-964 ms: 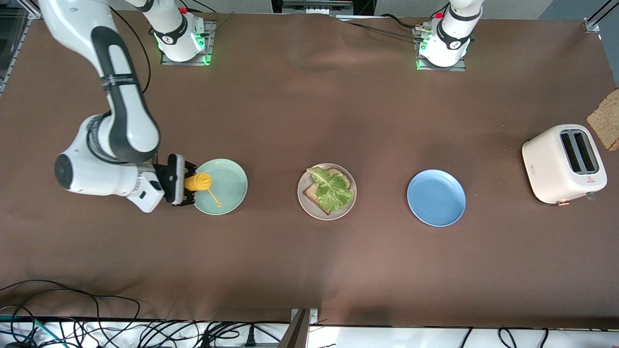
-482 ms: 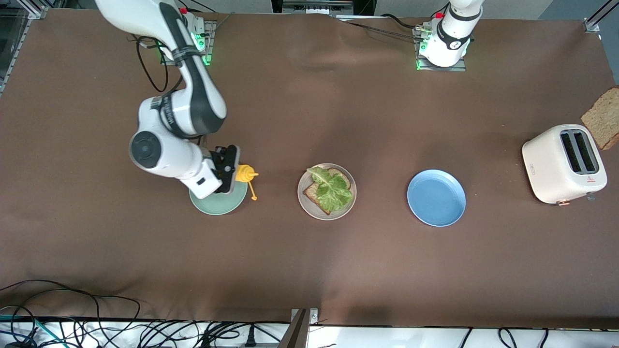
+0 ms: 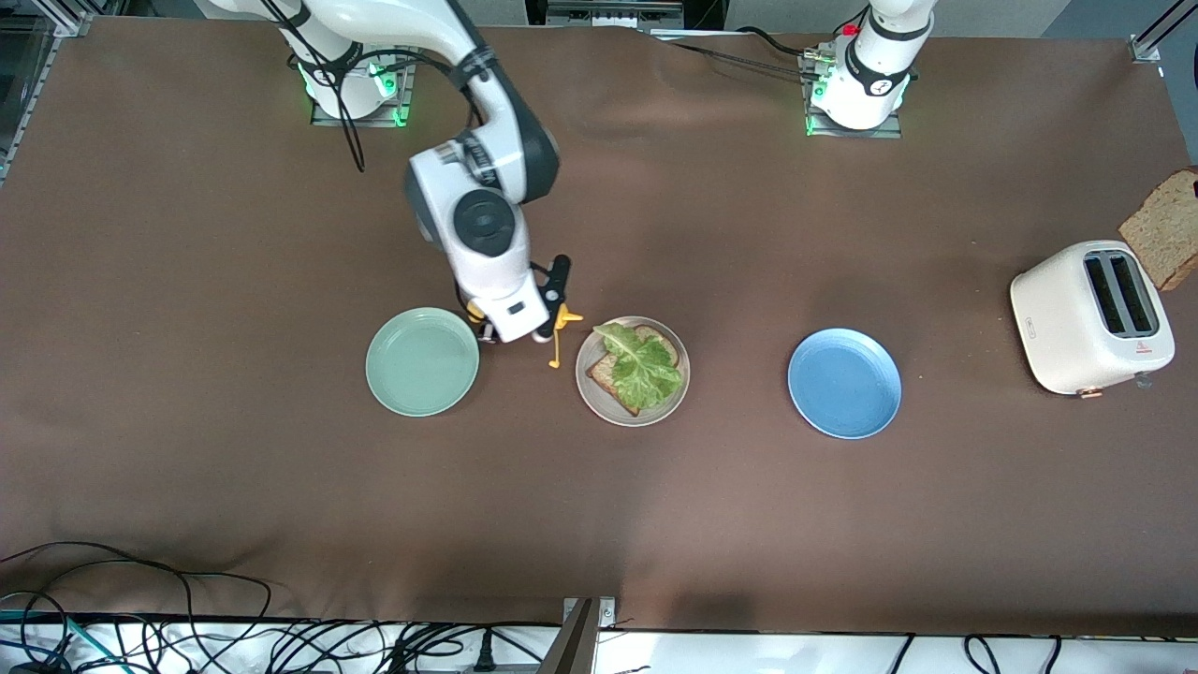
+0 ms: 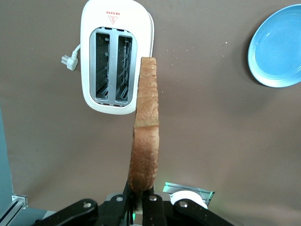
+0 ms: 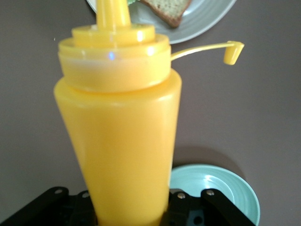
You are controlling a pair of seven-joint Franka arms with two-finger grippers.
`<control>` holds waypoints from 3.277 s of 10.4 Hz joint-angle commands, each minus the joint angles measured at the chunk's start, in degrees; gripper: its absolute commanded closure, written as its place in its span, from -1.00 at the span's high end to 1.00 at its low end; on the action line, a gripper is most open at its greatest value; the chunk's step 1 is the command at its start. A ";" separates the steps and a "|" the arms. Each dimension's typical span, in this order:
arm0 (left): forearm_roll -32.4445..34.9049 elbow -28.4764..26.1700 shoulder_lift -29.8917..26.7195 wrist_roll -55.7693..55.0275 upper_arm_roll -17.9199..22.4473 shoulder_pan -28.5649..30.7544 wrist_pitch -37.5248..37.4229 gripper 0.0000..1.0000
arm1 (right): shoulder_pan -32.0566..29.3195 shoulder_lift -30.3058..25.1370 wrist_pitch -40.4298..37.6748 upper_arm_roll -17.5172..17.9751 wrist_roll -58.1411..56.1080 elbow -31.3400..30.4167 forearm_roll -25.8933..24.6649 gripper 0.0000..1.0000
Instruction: Make sandwich on beige plate with both arms
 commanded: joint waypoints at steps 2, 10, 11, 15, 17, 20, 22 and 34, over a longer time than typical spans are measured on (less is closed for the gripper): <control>-1.18 0.49 0.02 -0.74 -0.24 0.25 -0.83 -1.00 | 7.06 9.96 -10.37 -3.44 6.95 12.86 -10.31 -1.00; -5.22 0.22 0.64 -0.83 -0.07 0.69 -0.74 -1.00 | 15.95 22.02 -16.74 -9.16 7.40 24.23 -21.58 -1.00; -5.22 -0.04 0.64 -0.83 -0.07 0.69 -0.74 -1.00 | 16.04 22.12 -16.22 -9.34 7.32 24.42 -21.58 -1.00; -5.31 -0.22 0.64 -0.83 -0.07 0.69 -0.74 -1.00 | 14.20 22.56 -15.07 -9.43 6.53 24.24 -20.79 -1.00; -5.40 -0.57 0.64 -1.09 -0.16 0.60 -0.83 -1.00 | 13.68 22.99 -14.72 -9.43 5.91 23.80 -20.70 -1.00; -6.98 -0.74 0.64 -1.36 -0.16 0.69 -0.92 -1.00 | 12.01 23.00 -10.07 -9.78 5.65 22.49 -18.94 -1.00; -7.59 -1.18 0.64 -1.36 -0.16 0.60 -1.01 -1.00 | 6.76 20.12 -5.69 -6.82 2.42 19.08 -18.94 -1.00; -23.30 -1.54 2.21 -31.48 -13.33 -0.89 -3.38 -1.00 | -20.31 1.48 -3.29 5.05 -22.87 8.88 20.74 -1.00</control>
